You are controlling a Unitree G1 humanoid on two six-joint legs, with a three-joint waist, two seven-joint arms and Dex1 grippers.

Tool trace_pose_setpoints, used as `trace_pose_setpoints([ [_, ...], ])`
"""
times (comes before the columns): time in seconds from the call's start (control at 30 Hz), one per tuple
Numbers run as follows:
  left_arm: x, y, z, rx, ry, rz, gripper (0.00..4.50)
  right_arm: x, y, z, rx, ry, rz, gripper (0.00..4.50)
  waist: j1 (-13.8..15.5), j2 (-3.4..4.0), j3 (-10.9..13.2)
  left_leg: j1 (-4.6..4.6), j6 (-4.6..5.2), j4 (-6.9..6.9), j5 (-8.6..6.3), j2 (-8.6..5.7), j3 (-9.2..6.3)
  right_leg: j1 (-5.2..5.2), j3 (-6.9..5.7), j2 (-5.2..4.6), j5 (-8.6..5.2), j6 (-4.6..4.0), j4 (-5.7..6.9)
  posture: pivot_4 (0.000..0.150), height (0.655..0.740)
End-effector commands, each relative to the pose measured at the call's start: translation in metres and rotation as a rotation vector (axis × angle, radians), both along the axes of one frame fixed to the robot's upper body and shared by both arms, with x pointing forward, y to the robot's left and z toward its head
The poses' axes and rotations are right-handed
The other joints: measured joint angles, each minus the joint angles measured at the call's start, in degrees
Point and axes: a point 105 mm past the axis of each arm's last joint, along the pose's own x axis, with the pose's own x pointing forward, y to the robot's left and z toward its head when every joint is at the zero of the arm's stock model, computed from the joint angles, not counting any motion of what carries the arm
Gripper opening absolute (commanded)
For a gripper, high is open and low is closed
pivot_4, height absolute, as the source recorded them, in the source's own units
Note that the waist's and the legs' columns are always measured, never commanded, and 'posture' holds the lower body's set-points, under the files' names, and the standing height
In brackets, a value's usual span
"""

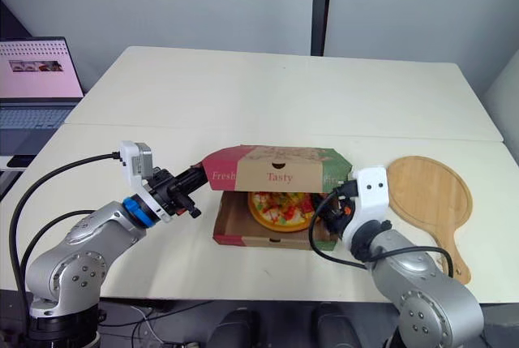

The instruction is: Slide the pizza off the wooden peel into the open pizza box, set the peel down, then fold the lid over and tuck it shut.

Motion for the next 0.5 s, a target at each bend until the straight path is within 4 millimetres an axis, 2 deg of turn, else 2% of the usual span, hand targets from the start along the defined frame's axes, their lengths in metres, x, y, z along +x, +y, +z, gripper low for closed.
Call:
trace_pose_setpoints([
  [0.03,-0.004,-0.006,0.002,0.026,-0.031,-0.031,0.00,-0.015,-0.006,0.007,0.024,-0.048,0.095,3.72,0.0,0.00,0.0,0.00,0.00,-0.02,0.00,-0.01,0.02,0.00,0.00,-0.02,-0.01,0.02,-0.04,0.150,0.7325],
  [0.2,-0.004,-0.008,0.000,0.031,-0.038,-0.034,0.00,-0.044,-0.027,0.007,0.024,-0.030,0.240,3.72,0.1,0.00,0.0,0.02,0.01,-0.11,0.00,0.02,-0.01,0.03,-0.02,0.04,-0.02,0.03,-0.07,0.150,0.7325],
  [0.27,-0.004,-0.009,0.000,0.031,-0.040,-0.036,0.00,-0.048,-0.039,0.011,0.003,-0.033,0.269,3.72,0.1,0.00,0.0,0.04,0.01,-0.12,0.00,0.02,0.00,0.05,-0.01,0.05,-0.03,0.04,-0.08,0.150,0.7325],
  [0.37,-0.004,-0.009,-0.001,0.031,-0.043,-0.036,0.00,-0.035,-0.066,0.029,-0.008,-0.095,0.204,3.72,0.1,-0.02,0.0,0.06,0.01,-0.08,0.00,0.00,0.07,0.07,0.01,0.06,-0.03,0.04,-0.09,0.150,0.7325],
  [0.5,-0.004,-0.009,-0.001,0.031,-0.046,-0.037,0.00,-0.012,-0.079,0.062,-0.001,-0.202,0.180,3.72,0.0,-0.01,0.0,0.05,0.01,0.05,0.00,-0.03,0.13,0.08,0.09,0.08,-0.08,-0.06,-0.10,0.150,0.7325],
])
